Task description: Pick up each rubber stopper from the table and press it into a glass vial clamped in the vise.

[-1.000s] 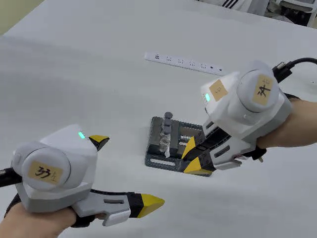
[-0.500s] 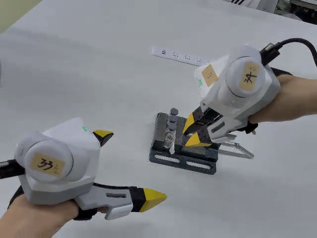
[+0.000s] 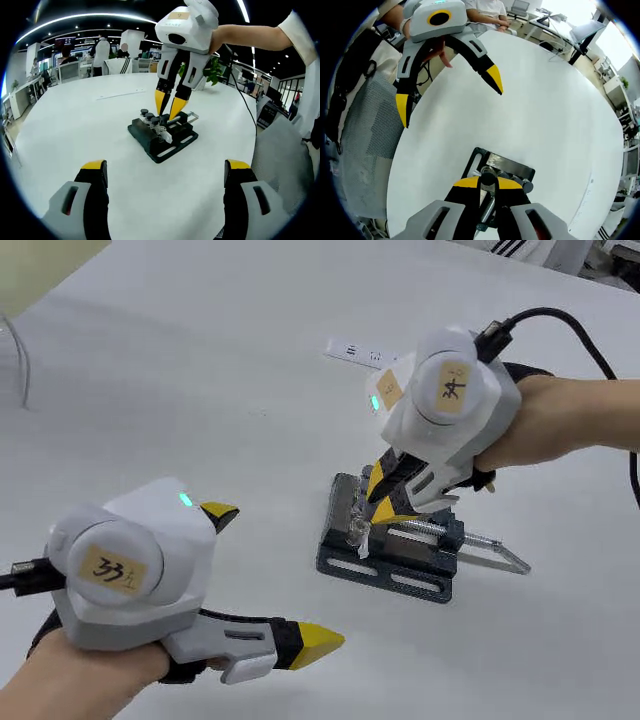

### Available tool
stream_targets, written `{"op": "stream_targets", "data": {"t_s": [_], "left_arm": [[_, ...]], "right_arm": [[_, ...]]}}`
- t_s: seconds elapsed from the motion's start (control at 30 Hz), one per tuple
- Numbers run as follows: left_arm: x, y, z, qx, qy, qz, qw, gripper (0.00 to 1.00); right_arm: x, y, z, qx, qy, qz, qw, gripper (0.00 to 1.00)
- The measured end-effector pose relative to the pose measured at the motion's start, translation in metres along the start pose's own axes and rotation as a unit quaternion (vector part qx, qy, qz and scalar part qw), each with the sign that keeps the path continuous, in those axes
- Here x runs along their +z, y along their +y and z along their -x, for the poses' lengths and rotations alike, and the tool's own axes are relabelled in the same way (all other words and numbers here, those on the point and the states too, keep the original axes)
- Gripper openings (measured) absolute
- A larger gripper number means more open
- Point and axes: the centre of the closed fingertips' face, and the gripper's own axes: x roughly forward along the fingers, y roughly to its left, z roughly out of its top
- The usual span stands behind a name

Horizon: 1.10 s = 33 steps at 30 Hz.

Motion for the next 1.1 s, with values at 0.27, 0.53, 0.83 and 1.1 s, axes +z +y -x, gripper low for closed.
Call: {"op": "stream_targets", "data": {"t_s": [0.27,0.53,0.83,1.1], "left_arm": [[0.001,-0.002,0.001,0.000,-0.002,0.002,1.0000,0.96],[-0.001,-0.005,0.001,-0.003,-0.001,0.003,1.0000,0.95],[-0.002,-0.007,0.002,-0.004,-0.003,0.008,1.0000,0.94],[-0.002,-0.009,0.001,-0.005,-0.006,0.011,0.9999,0.93]], "right_arm": [[-0.004,0.004,-0.006,0.010,0.013,-0.010,0.9998,0.06],[-0.004,0.006,-0.010,0.010,0.022,-0.011,0.9996,0.06],[-0.005,0.006,-0.011,0.003,0.031,-0.010,0.9995,0.06],[-0.006,0.005,-0.010,-0.004,0.038,-0.007,0.9993,0.06]]}}
